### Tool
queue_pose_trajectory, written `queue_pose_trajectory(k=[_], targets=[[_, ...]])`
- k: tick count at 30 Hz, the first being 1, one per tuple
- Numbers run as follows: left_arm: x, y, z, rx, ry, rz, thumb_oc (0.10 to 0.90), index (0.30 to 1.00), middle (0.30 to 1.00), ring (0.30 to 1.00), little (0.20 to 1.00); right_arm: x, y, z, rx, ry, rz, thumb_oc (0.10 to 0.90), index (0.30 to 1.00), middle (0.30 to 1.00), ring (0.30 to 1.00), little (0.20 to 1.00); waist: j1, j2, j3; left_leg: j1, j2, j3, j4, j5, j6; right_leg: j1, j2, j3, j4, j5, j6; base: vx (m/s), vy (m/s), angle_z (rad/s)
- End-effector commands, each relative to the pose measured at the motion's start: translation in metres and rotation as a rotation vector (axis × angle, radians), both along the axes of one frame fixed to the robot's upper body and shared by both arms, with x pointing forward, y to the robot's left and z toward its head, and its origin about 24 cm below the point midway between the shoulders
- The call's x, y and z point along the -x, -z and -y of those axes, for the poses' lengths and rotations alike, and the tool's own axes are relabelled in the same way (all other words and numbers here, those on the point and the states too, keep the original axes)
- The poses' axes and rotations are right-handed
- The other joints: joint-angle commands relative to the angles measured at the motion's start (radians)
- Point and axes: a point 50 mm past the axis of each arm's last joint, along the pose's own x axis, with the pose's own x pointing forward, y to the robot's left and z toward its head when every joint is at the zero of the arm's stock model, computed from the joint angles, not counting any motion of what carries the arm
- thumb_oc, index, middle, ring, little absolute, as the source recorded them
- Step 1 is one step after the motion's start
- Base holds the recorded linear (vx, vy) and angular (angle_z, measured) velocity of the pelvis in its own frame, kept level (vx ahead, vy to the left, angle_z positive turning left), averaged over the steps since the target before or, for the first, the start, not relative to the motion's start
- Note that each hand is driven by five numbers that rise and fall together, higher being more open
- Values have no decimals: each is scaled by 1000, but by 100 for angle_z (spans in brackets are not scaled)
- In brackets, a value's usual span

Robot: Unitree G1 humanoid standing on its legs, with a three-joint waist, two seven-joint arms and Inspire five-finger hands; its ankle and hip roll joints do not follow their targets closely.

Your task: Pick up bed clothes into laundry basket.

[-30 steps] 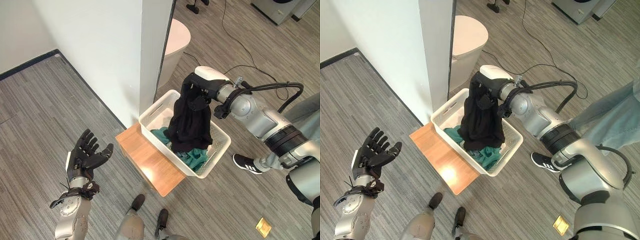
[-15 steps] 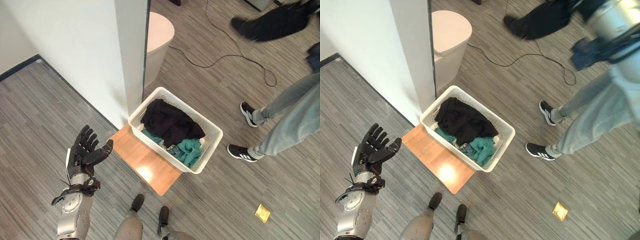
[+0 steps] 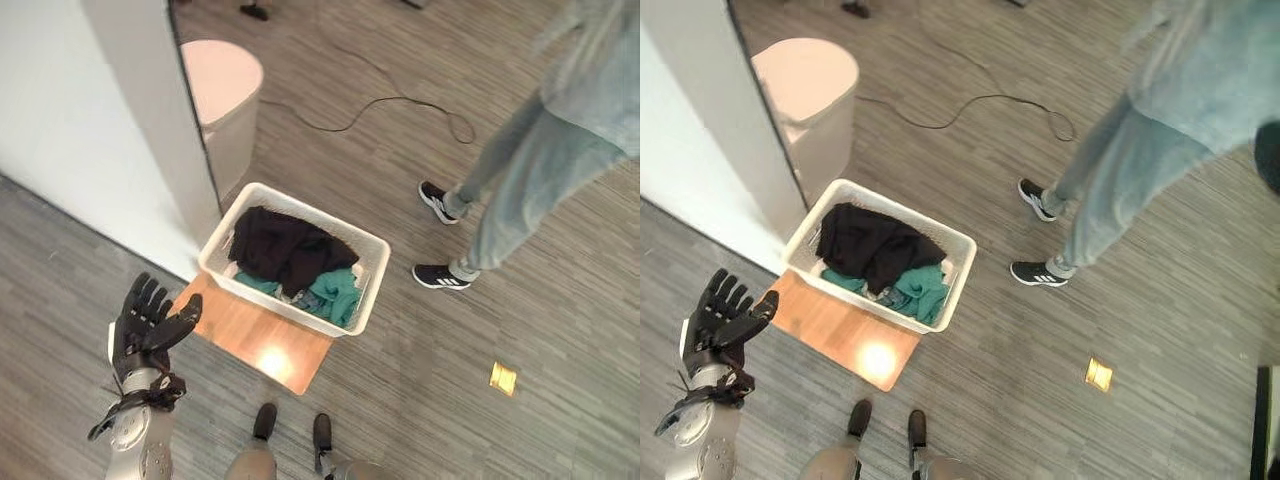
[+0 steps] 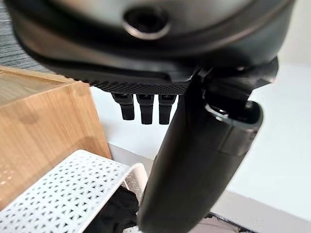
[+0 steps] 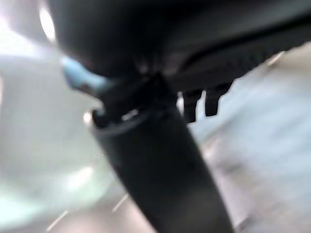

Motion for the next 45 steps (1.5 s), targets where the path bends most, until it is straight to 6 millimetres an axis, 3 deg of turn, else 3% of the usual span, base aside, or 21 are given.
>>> queue_pose_trajectory(k=[1, 2, 3, 4, 6, 7, 9, 11, 15, 18, 20, 25, 28, 31, 33, 36, 37, 39, 42, 44, 45], targets=[[1, -38, -8, -123, -19, 162, 800, 900, 900, 900, 900, 7, 31, 12, -184, 88, 79, 800, 900, 900, 900, 900, 8, 30, -168, 31, 26, 18, -27, -97, -28, -5, -38, -3, 5, -106, 62, 9, 17, -13], [1, -35, -5, -115, -16, 156, 800, 900, 900, 900, 900, 4, 51, 10, -285, 87, 92, 800, 900, 900, 900, 900, 7, 38, -169, 35, 25, 21, -27, -99, -26, -2, -39, -2, 5, -106, 62, 9, 4, -21], [2, -36, -7, -120, -18, 155, 800, 900, 900, 900, 900, 4, 52, 9, -290, 84, 94, 800, 900, 900, 900, 900, 6, 33, -168, 37, 26, 21, -27, -100, -26, -1, -38, -1, 5, -106, 62, -39, 13, -20], [1, -30, -3, -105, -11, 133, 800, 900, 900, 900, 900, -4, 93, -6, -455, 42, 39, 800, 900, 900, 900, 900, -2, 58, -167, 45, 25, 31, -27, -92, -25, 1, -41, 2, 7, -99, 61, -42, 10, -21], [1, -31, -3, -107, -11, 132, 800, 900, 900, 900, 900, -4, 94, -6, -456, 42, 38, 800, 900, 900, 900, 900, -2, 56, -166, 46, 25, 32, -27, -92, -25, 2, -40, 3, 7, -99, 61, -21, 8, -10], [4, -27, -2, -101, -16, 117, 800, 900, 900, 900, 900, -7, 110, -22, -503, 25, 18, 800, 900, 900, 900, 900, -6, 73, -167, 55, 25, 42, -27, -94, -22, 8, -43, 6, 8, -101, 60, 1, 9, -10], [-1, -27, 4, -108, 13, 121, 800, 900, 900, 900, 900, -24, 117, -45, -492, -75, -57, 800, 900, 900, 900, 900, -17, 98, -165, 65, 24, 54, -27, -97, -22, 19, -47, 7, 22, -112, 54, -15, 4, -7], [-4, -29, 5, -115, 20, 130, 800, 900, 900, 900, 900, -28, 112, -47, -466, -83, -56, 800, 900, 900, 900, 900, -21, 104, -157, 61, 26, 56, -27, -83, -25, 4, -44, 11, 51, -113, 52, -101, -19, 6], [-21, -34, 20, -108, 106, 168, 800, 900, 900, 900, 900, -38, 99, -57, -412, -128, -15, 800, 900, 900, 900, 900, -52, 142, -135, 22, 38, 31, -27, -44, -51, -31, -4, 145, 150, -167, 54, -177, -70, 33], [-27, -29, 27, -88, 137, 162, 800, 900, 900, 900, 900, -47, 105, -73, -468, -240, 5, 800, 900, 900, 900, 900, -63, 153, -134, -36, 59, 3, -27, 7, -83, -12, 20, 189, 137, -188, 42, -254, -185, 78], [-28, -30, 30, -96, 163, 161, 800, 900, 900, 900, 900, -58, 120, -92, -503, -382, -86, 800, 900, 900, 900, 900, -46, 141, -131, -89, 82, 17, -27, 37, -109, 30, 18, 156, 103, -200, 19, -277, -284, 93], [-19, -16, 32, -63, 163, 116, 800, 900, 900, 900, 900, -71, 122, -122, -446, -577, -204, 800, 900, 900, 900, 900, -26, 128, -114, -154, 128, 11, -27, 54, -154, 65, 58, 94, 78, -201, -9, -258, -284, 80], [-3, 1, 38, -2, 167, 65, 800, 900, 900, 900, 900, -82, 105, -141, -349, -706, -207, 800, 900, 900, 900, 900, -11, 89, -64, -144, 125, 130, 171, -46, -87, 66, 65, 81, 101, -211, -46, -404, -206, 105], [0, 2, 42, -23, 223, 47, 800, 900, 900, 900, 900, -83, 113, -153, -395, -770, -214, 800, 900, 900, 900, 900, -28, 71, -73, -98, 146, 212, 387, -126, -60, 60, 62, 41, 123, -217, -65, -319, -158, 163], [-6, 0, 48, -37, 282, 55, 800, 900, 900, 900, 900, -79, 117, -153, -383, -767, -238, 800, 900, 900, 900, 900, -47, 75, -90, -16, 197, 261, 426, -133, -56, 47, 66, -26, 151, -238, -74, -260, -86, 174], [-22, -5, 63, -35, 378, 85, 800, 900, 900, 900, 900, -66, 131, -149, -417, -729, -278, 800, 900, 900, 900, 900, -115, 91, -120, 111, 274, 363, 351, -138, -77, 10, 36, -174, 180, -250, -60, -222, 46, 243], [-22, -5, 63, -35, 378, 85, 800, 900, 900, 900, 900, -66, 131, -148, -417, -729, -277, 800, 900, 900, 900, 900, -118, 90, -122, 109, 272, 360, 346, -132, -77, 8, 34, -178, 179, -247, -60, -227, 102, 234], [-36, -10, 82, -29, 480, 107, 800, 900, 900, 900, 900, -48, 145, -141, -459, -682, -312, 800, 900, 900, 900, 900, -183, 123, -144, 165, 289, 483, 249, -177, -113, -14, -17, -338, 161, -224, -20, -333, 238, 222], [-32, -8, 80, -51, 485, 86, 800, 900, 900, 900, 900, -45, 149, -143, -471, -685, -333, 800, 900, 900, 900, 900, -177, 138, -152, 161, 245, 450, 159, -200, -110, -7, -33, -357, 135, -189, 8, -217, 222, 289], [-25, -8, 74, -70, 483, 66, 800, 900, 900, 900, 900, -47, 145, -156, -483, -754, -311, 800, 900, 900, 900, 900, -156, 139, -129, 124, 201, 392, 164, -209, -75, -44, -81, -353, 192, -163, 29, -251, 236, 164], [-27, -9, 70, -81, 483, 70, 800, 900, 900, 900, 900, -49, 145, -161, -483, -785, -311, 800, 900, 900, 900, 900, -167, 138, -121, 99, 185, 335, 174, -204, -63, -76, -71, -224, 226, -167, 56, -182, 122, 146]])
